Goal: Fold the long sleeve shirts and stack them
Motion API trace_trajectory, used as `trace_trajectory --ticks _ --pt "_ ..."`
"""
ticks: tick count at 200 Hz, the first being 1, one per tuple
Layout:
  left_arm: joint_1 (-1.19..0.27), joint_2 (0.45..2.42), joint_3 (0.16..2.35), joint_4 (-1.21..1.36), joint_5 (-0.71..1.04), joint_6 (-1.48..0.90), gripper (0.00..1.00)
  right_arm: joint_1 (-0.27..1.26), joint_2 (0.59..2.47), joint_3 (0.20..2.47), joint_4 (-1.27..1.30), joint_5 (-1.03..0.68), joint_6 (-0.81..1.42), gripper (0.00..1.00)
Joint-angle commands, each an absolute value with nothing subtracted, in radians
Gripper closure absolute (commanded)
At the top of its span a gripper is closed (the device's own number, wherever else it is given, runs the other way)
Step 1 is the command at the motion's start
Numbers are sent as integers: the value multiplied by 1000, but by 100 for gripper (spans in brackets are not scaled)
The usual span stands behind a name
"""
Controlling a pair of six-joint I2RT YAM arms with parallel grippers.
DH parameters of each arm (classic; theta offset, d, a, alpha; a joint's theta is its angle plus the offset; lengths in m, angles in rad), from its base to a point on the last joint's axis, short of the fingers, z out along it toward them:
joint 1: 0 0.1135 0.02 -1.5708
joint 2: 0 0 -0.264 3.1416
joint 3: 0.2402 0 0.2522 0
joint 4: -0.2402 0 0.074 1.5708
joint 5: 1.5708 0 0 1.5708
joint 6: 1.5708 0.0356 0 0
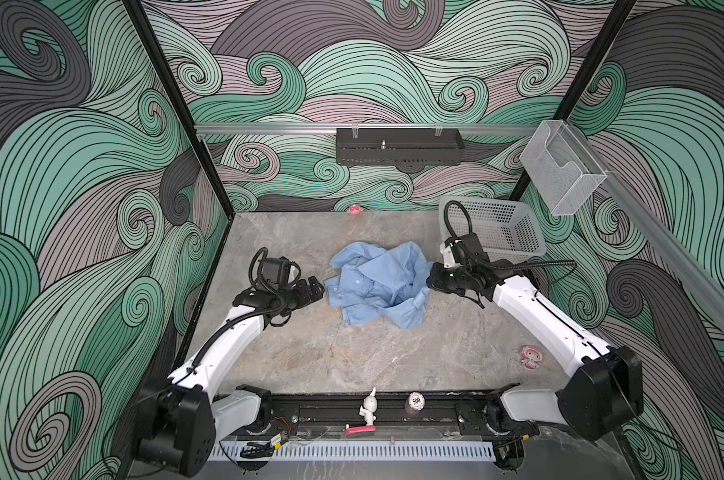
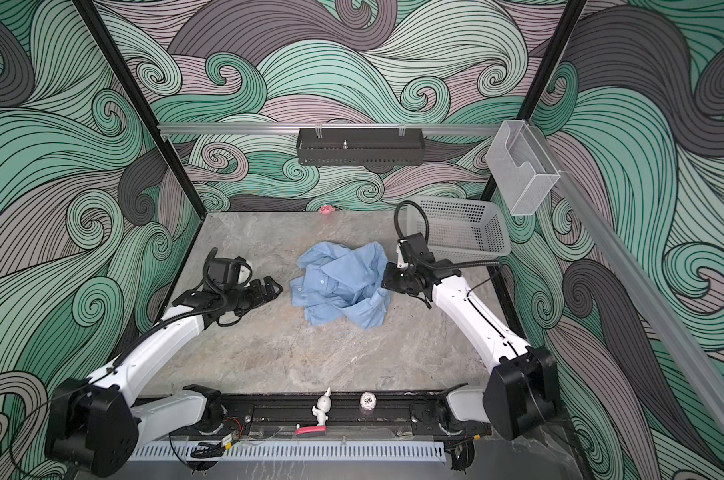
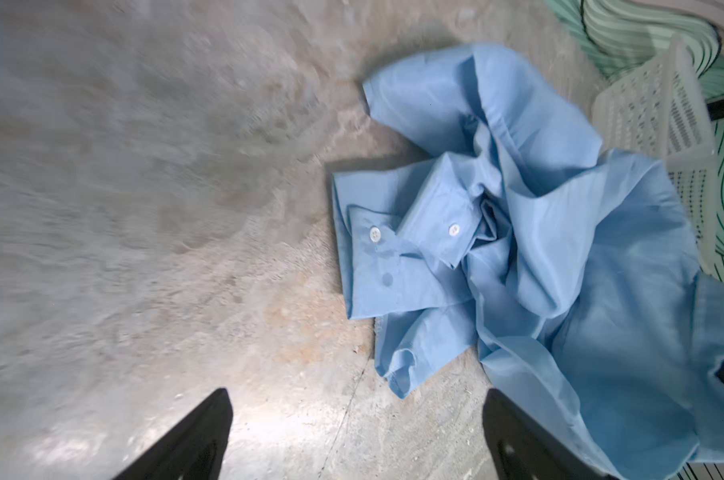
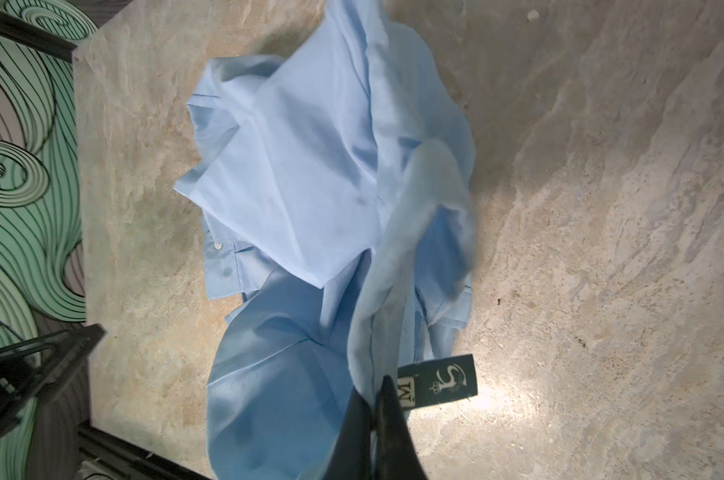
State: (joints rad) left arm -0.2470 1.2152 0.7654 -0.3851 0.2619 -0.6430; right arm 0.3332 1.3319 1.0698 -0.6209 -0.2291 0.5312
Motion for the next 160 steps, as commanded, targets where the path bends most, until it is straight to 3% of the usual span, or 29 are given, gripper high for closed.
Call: trace_trajectory --ticks 1,72,87,113,126,131,135,144,149,160 --pt "-290 1329 744 -236 350 -702 7 275 1270 1043 -501 -398 525 100" --pt "-343 1613 778 -51 303 -782 26 217 1237 1040 -493 -444 528 100" --pt "-341 1664 802 -17 285 -800 39 213 1231 1042 -495 -449 527 100" --pt "-330 1731 882 -1 277 -808 80 204 1216 1057 -511 -462 515 100" --pt "-316 1730 907 -5 300 -806 91 200 1205 1063 -517 -465 512 100" --pt "-315 1723 915 -20 299 -804 89 198 1201 1063 -519 -466 511 100" --pt "-315 1719 921 -41 295 -799 80 197 1198 1064 -521 -467 511 100" --pt "-315 1710 937 -100 305 -781 49 194 1197 1068 -529 -468 508 100" --pt "-315 1701 941 -129 317 -772 36 193 1197 1070 -532 -469 505 100" --pt "-315 1672 916 -164 345 -772 24 192 1194 1067 -535 -469 507 100"
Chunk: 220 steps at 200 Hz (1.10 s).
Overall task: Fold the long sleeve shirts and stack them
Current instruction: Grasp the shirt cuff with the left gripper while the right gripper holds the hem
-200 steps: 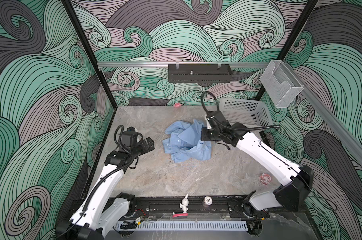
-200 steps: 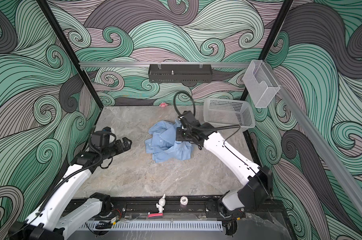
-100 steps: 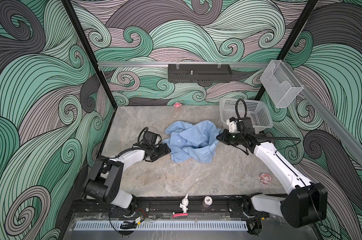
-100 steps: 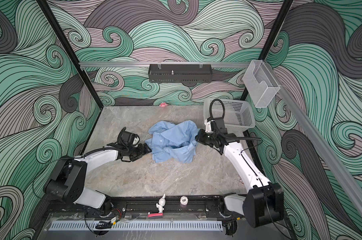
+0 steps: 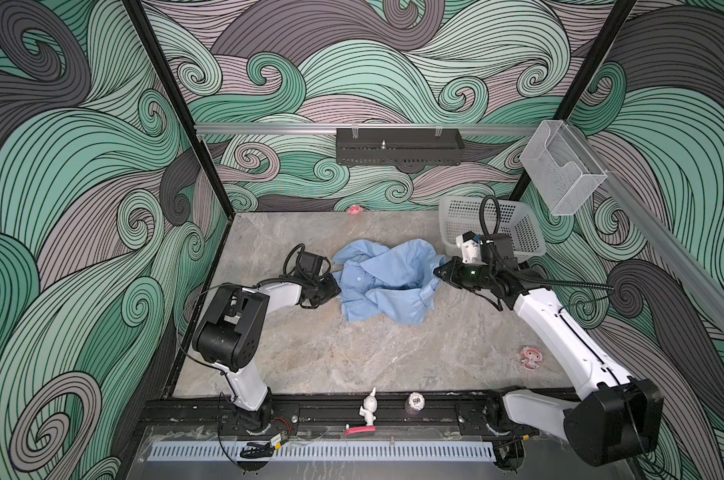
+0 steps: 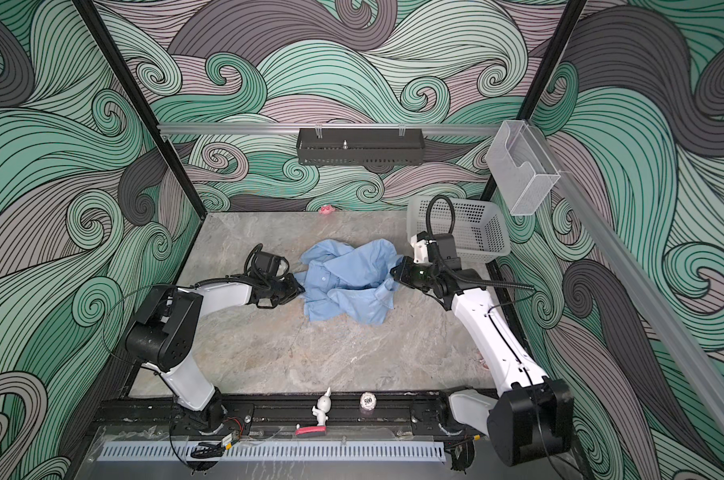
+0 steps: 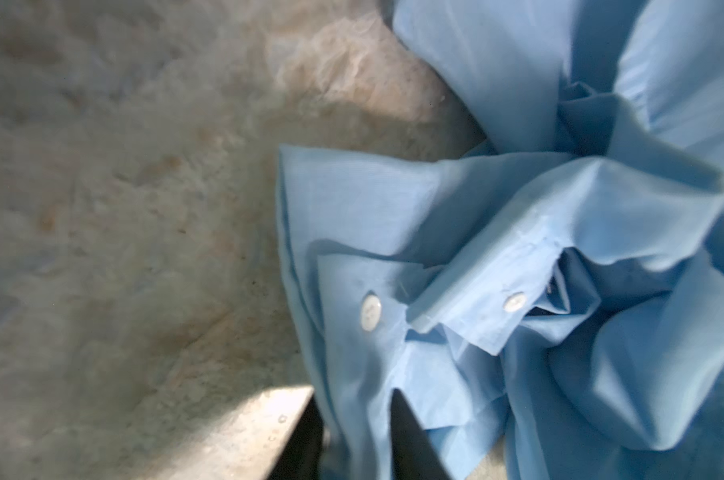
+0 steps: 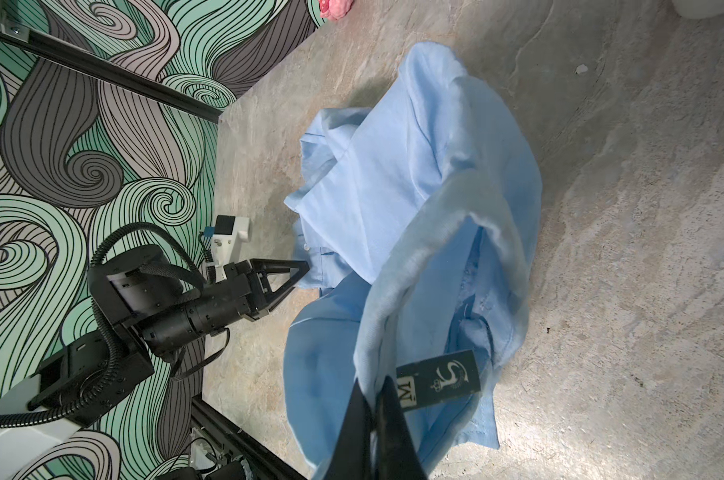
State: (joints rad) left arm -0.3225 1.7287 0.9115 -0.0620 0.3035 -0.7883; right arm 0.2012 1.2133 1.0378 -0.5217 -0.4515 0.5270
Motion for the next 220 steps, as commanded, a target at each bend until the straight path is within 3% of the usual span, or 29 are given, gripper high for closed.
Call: trace_trajectory --ticks 1,33,58,77,141,191,220 --pt "-315 1668 912 -165 347 -774 23 192 1194 1066 -535 -469 508 100" --pt "-323 1505 766 -214 357 -835 22 192 1186 1060 -533 -475 508 100" --pt "-344 1431 720 -161 364 -890 32 192 1172 1062 -542 -472 493 100" --pt "-386 1473 765 -165 359 -891 36 189 1163 1063 -556 -469 485 100" --pt "-461 1640 841 -106 339 -896 35 180 1140 1037 -563 -475 483 100" --pt "-465 1678 914 -161 271 -825 45 181 1138 1032 -566 -483 480 100" --pt "-465 1708 933 -169 291 -800 58 178 1138 1032 -571 -477 471 100"
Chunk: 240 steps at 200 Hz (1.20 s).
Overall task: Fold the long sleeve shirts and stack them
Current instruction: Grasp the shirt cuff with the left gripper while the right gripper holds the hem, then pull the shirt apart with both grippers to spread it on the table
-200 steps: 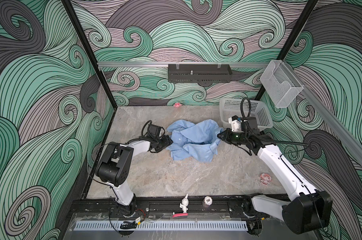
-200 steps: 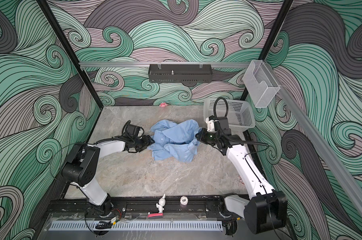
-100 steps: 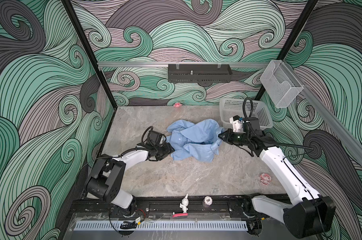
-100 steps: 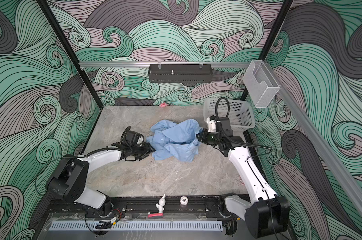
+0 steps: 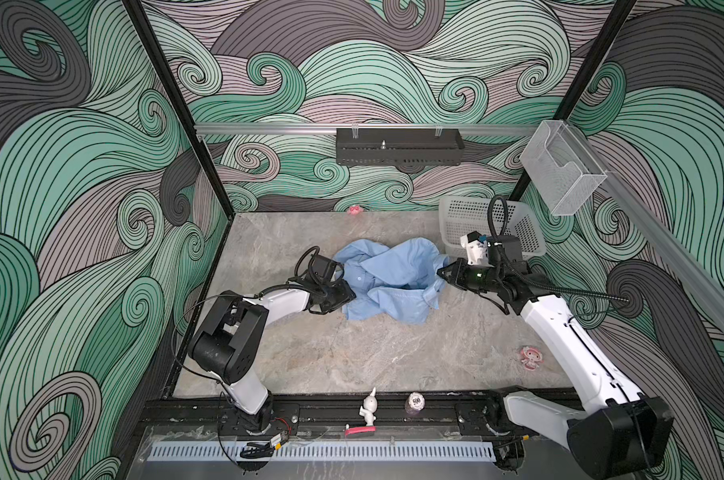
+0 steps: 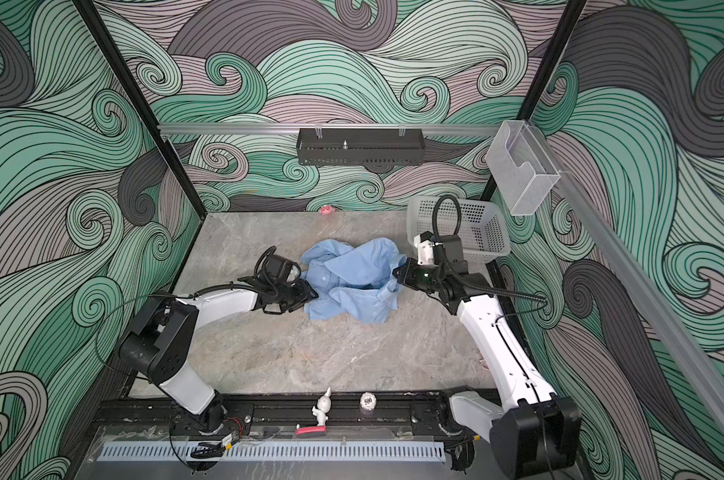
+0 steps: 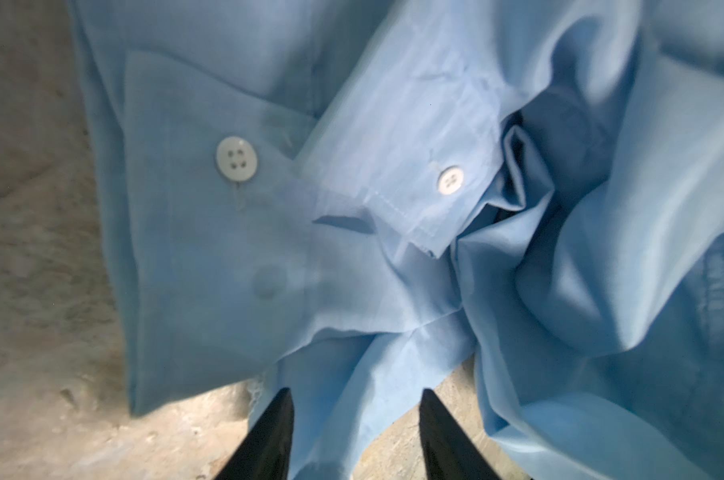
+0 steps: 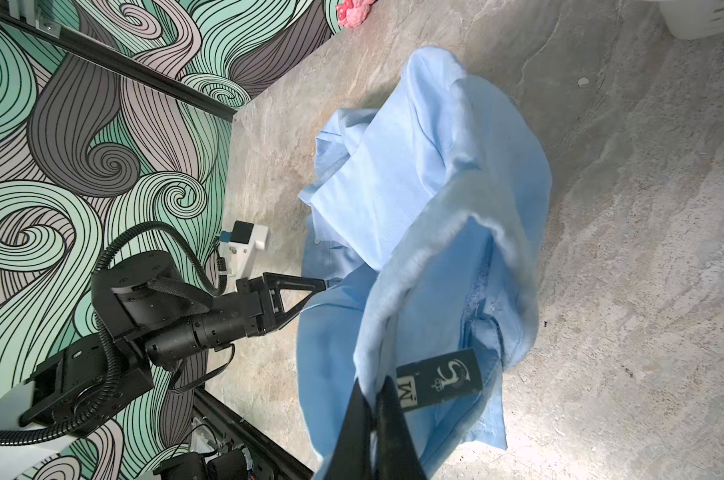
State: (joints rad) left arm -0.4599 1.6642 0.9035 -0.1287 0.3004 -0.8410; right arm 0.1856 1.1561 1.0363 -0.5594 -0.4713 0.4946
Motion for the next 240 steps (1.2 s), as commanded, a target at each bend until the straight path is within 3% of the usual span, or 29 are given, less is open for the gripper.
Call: trace_trajectory --ticks 1,33,63,83,102,130,140,160,181,204,240 --pt "-465 1709 934 -169 293 -800 58 178 1138 1031 -572 -478 472 100" --pt "-465 1726 948 -193 328 -774 60 174 1140 1034 -573 -477 474 100" --pt "-465 1729 963 -234 337 -739 51 172 1140 1036 -571 -476 471 100" --pt "-467 1738 970 -247 339 -721 52 172 1141 1035 -572 -477 472 100" --pt "-467 1747 979 -246 345 -712 64 172 1139 1034 -572 -474 470 100" --pt "-465 1710 1009 -282 300 -677 100 170 1137 1040 -571 -476 473 100" --pt "-454 1664 1027 -329 256 -660 100 169 1138 1047 -571 -479 476 100" --pt "-356 1527 1067 -451 209 -619 100 167 1137 1067 -550 -502 495 100" --pt "-160 1321 1104 -568 163 -602 100 163 1137 1081 -500 -533 530 99" --pt "-20 1121 1133 -603 -3 -526 100 155 1152 1085 -451 -547 558 98" --pt "99 1078 1144 -682 -2 -494 100 121 1199 1021 -413 -506 542 99"
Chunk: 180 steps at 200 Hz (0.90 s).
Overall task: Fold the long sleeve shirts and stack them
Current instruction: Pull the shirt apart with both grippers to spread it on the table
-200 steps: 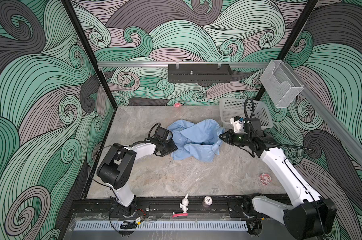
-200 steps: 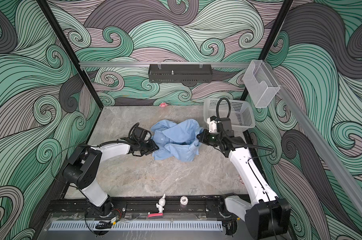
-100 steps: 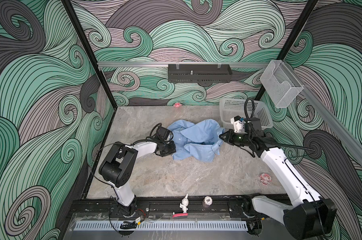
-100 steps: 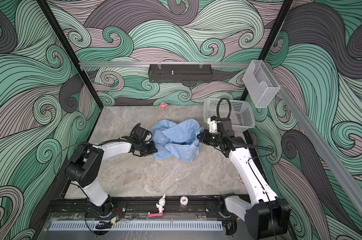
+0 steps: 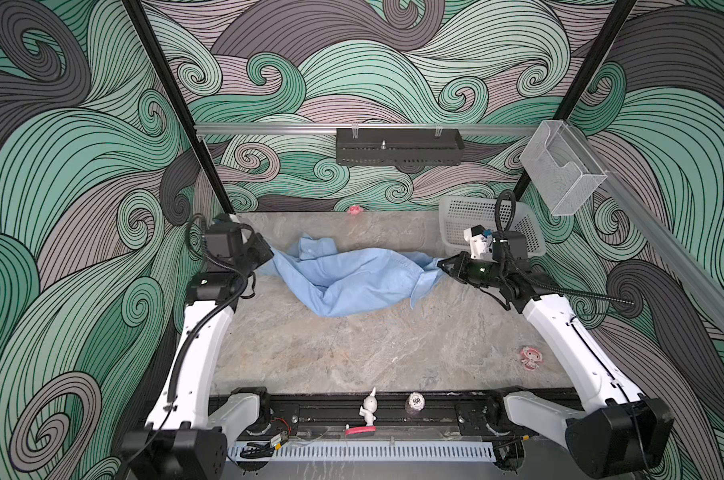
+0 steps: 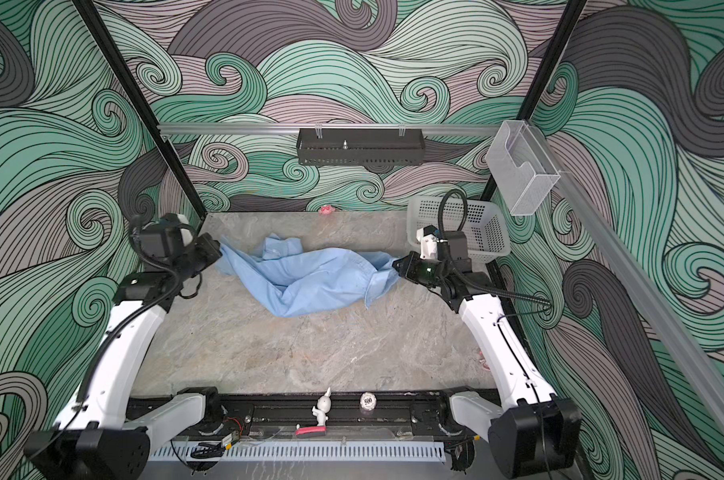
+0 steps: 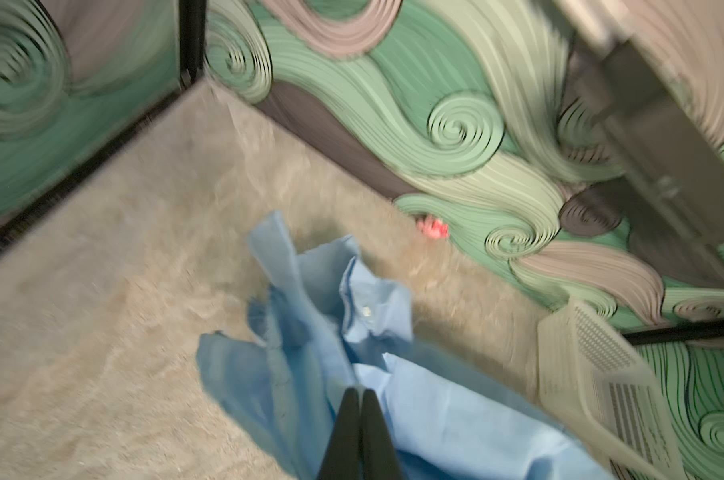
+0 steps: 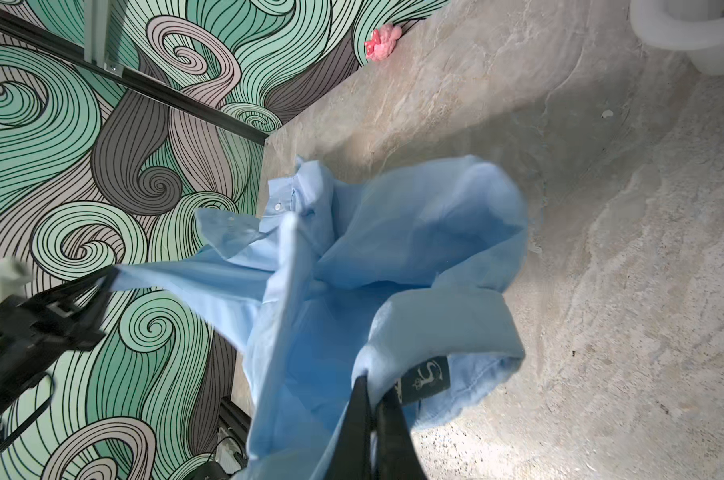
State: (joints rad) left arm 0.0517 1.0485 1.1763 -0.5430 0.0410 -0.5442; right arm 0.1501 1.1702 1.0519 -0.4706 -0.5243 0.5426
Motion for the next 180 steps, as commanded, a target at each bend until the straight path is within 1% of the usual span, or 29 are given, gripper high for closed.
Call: trace_trajectory --ticks 1,41,49,53,61,69,81,90,109,123,135,150,180 --pt "102 1077 1141 -683 -1 -496 100 120 1200 1019 -414 -501 542 99" --pt "214 1006 982 -698 14 -552 100 48 1228 917 -537 -303 498 98" --pt "230 994 960 -710 14 -554 100 43 1234 897 -563 -267 490 97" --pt "236 990 950 -718 16 -553 100 40 1236 885 -573 -257 488 93" --pt "242 980 926 -727 25 -552 100 38 1241 868 -595 -239 487 78" --pt "242 971 895 -727 52 -550 100 38 1246 853 -621 -223 482 69" --pt "242 963 850 -719 134 -545 100 38 1249 848 -677 -193 479 49" --pt "242 961 816 -716 216 -548 100 41 1232 850 -712 -170 475 41" --pt "238 965 754 -720 327 -580 100 65 1149 869 -748 -115 478 29" --pt "237 964 715 -725 353 -583 100 118 1101 892 -723 -92 446 27" --pt "223 955 697 -709 345 -591 100 192 1105 906 -669 -84 394 27" --pt "219 951 700 -713 343 -615 100 284 1180 931 -608 -78 312 28" --pt "219 957 692 -708 330 -635 100 422 1410 1018 -490 -121 157 29"
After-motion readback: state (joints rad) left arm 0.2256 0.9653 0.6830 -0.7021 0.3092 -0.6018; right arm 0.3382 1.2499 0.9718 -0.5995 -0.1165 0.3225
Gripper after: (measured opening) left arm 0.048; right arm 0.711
